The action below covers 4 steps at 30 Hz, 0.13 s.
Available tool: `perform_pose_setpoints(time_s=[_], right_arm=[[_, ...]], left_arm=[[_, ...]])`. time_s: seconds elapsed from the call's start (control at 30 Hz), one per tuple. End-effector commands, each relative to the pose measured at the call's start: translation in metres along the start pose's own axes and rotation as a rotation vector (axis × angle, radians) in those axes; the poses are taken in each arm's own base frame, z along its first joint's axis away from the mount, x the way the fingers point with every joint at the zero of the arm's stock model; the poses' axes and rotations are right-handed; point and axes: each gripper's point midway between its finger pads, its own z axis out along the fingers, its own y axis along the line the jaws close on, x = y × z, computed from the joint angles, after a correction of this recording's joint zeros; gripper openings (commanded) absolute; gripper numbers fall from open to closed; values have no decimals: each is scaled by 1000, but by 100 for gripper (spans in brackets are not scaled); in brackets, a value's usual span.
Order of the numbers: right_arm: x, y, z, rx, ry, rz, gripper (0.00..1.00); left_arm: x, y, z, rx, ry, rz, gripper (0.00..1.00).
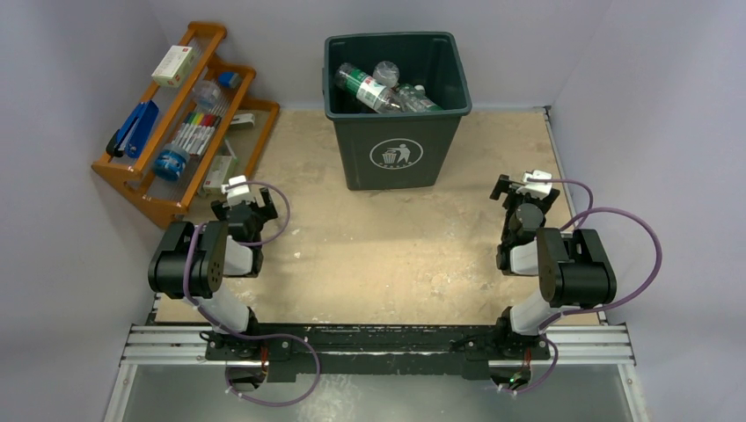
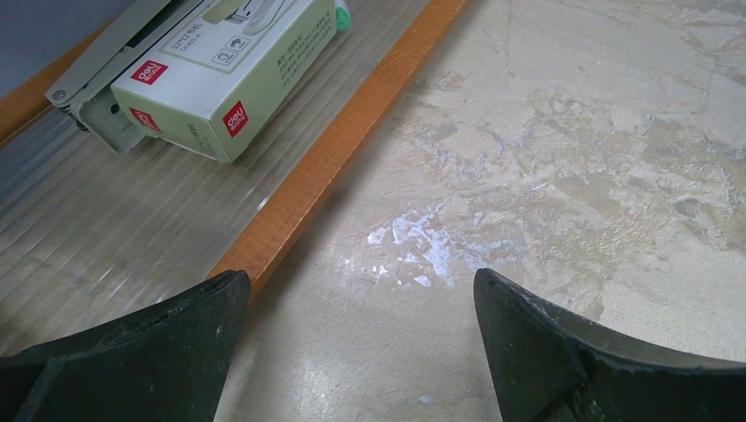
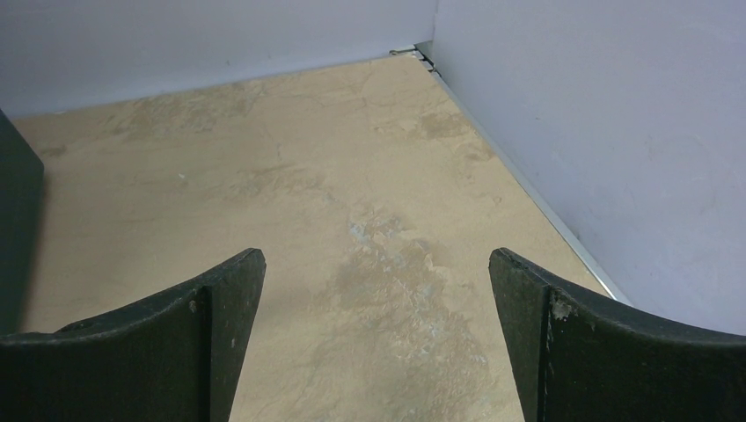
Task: Put the plastic bottles in the bin
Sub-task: Reset both arms
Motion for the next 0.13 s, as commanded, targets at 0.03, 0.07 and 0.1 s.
perform_pose_setpoints(time_s=[0.03, 0.07, 0.1], right_arm=[[-23, 0, 4, 7, -84, 9, 100], [-23, 0, 4, 7, -84, 9, 100], [-23, 0, 4, 8, -83, 8, 100]], left_arm=[[-18, -6, 8, -4, -53, -18, 99], [-18, -6, 7, -3, -55, -19, 99], [-19, -6, 7, -1, -59, -21, 99]])
